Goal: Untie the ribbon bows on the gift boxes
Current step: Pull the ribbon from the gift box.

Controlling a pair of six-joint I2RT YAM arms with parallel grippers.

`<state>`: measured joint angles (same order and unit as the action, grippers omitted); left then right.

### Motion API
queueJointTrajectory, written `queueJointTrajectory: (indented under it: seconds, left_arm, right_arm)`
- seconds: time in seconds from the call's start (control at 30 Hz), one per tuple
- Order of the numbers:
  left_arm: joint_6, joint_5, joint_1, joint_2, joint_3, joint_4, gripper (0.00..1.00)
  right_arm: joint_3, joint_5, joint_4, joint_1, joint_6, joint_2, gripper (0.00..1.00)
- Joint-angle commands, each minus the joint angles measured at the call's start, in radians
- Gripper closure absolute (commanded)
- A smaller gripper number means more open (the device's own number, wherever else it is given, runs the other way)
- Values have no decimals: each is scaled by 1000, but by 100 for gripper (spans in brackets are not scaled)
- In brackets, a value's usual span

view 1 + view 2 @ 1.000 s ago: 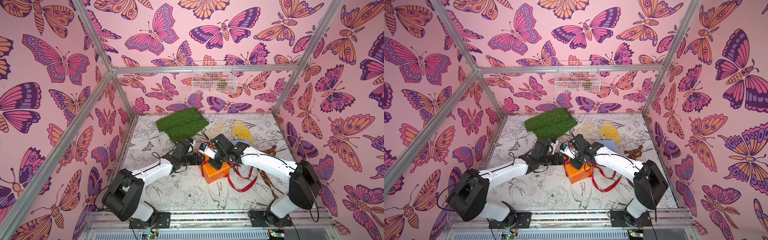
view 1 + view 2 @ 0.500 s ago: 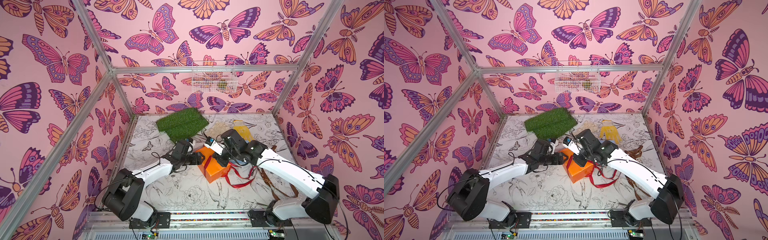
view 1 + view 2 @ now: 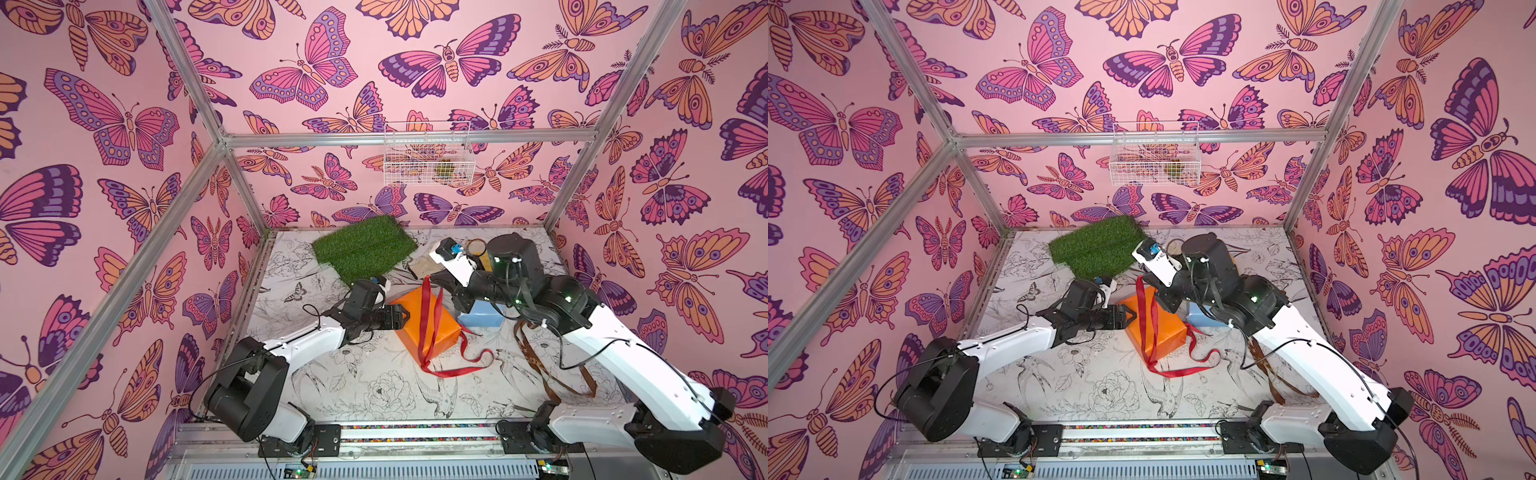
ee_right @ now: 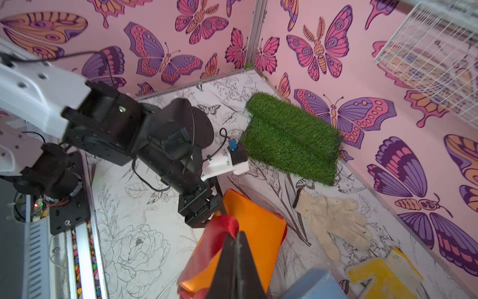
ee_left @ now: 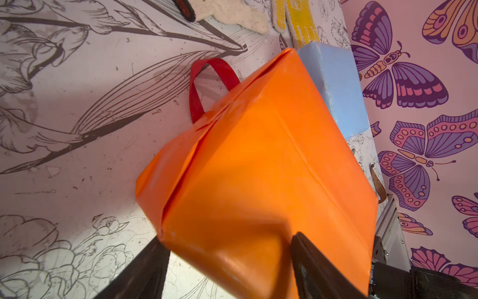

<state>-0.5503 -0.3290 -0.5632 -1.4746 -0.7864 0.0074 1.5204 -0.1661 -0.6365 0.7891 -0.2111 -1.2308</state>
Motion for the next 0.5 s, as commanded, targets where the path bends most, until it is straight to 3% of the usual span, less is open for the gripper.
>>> queueJointTrajectory:
  seconds: [0.0, 0.27, 0.47]
  left_arm:
    - [28, 9, 6, -26, 14, -67, 25]
    - [28, 7, 7, -26, 22, -67, 25]
    - [27, 5, 6, -16, 22, -66, 25]
  right_arm:
    - [77, -33, 54, 4, 22, 28, 100]
    - [178, 10, 115, 4, 41, 91, 100]
    - [241, 237, 131, 5, -24, 133, 100]
